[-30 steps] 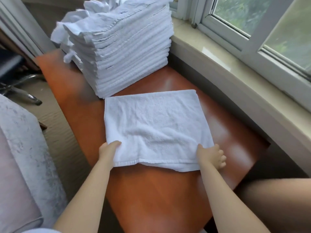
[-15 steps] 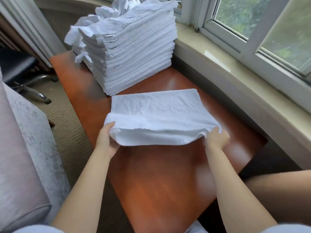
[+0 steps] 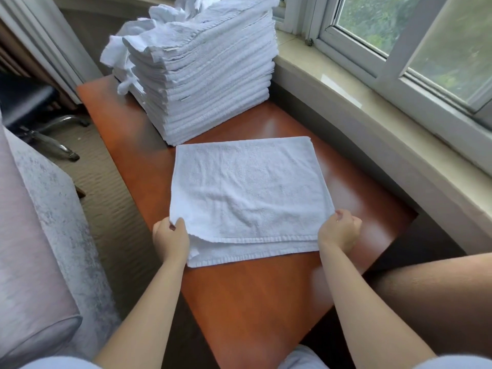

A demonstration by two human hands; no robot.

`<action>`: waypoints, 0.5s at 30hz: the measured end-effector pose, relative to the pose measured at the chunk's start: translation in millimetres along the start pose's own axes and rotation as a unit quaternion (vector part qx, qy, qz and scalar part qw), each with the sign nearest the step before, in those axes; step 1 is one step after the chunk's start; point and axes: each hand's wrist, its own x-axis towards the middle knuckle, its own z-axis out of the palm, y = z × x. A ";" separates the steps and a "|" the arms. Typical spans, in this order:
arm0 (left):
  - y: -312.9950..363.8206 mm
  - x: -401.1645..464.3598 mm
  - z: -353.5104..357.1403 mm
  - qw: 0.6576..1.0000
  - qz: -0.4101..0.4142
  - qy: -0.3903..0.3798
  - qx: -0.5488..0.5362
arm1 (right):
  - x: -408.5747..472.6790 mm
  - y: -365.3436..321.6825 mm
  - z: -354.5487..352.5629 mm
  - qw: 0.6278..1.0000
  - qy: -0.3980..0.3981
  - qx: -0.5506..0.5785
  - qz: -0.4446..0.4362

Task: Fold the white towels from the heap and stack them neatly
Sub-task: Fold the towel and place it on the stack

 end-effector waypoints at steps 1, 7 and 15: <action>2.0 -2.0 1.5 0.999 0.005 -0.012 -0.041 | 0.9 -0.3 0.0 1.000 -0.019 -0.019 0.014; 6.4 -4.0 13.9 0.960 -0.144 -0.212 -0.115 | 2.6 13.8 -0.1 0.989 -0.100 -0.102 0.030; 10.1 3.0 14.9 0.982 -0.140 -0.127 -0.001 | 2.4 -0.9 0.7 0.999 -0.038 -0.010 0.024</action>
